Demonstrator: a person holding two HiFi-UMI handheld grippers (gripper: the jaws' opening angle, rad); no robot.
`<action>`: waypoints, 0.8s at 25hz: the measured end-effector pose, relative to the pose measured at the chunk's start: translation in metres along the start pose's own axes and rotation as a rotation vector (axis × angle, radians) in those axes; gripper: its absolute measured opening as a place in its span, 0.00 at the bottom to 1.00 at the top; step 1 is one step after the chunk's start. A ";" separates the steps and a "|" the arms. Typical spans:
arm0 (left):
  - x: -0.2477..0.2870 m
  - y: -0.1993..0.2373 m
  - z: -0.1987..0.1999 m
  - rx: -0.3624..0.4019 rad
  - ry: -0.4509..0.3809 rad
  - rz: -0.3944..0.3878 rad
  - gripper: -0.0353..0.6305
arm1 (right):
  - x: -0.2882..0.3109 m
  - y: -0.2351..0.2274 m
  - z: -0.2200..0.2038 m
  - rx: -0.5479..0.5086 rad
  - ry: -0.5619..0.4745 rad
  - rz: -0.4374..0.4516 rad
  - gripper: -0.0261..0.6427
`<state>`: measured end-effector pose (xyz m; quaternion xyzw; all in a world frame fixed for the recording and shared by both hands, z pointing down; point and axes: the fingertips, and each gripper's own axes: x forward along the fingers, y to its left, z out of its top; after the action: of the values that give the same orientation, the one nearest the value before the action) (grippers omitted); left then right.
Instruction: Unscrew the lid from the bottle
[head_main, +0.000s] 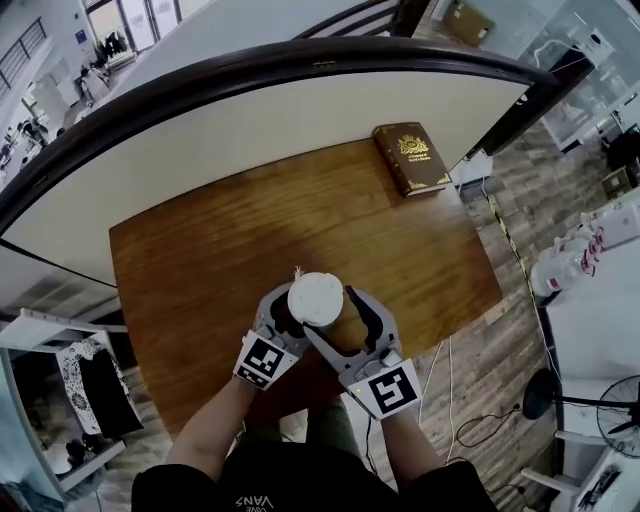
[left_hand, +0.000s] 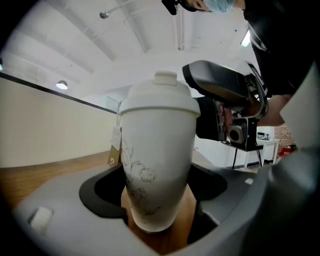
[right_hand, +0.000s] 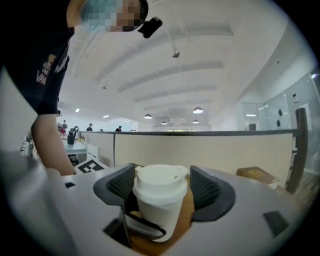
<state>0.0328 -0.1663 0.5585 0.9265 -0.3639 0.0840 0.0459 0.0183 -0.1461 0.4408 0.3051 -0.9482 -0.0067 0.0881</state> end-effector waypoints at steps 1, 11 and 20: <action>0.000 0.000 -0.001 -0.002 0.004 0.005 0.62 | 0.001 0.001 -0.001 -0.008 0.006 -0.014 0.50; 0.000 -0.001 0.000 0.004 0.006 0.016 0.62 | 0.010 0.006 -0.005 -0.083 0.045 -0.111 0.52; -0.001 0.001 0.001 -0.012 0.005 -0.013 0.62 | 0.012 -0.001 -0.003 0.026 -0.007 0.031 0.52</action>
<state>0.0322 -0.1665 0.5572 0.9284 -0.3583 0.0838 0.0526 0.0095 -0.1536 0.4457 0.2914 -0.9532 0.0058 0.0809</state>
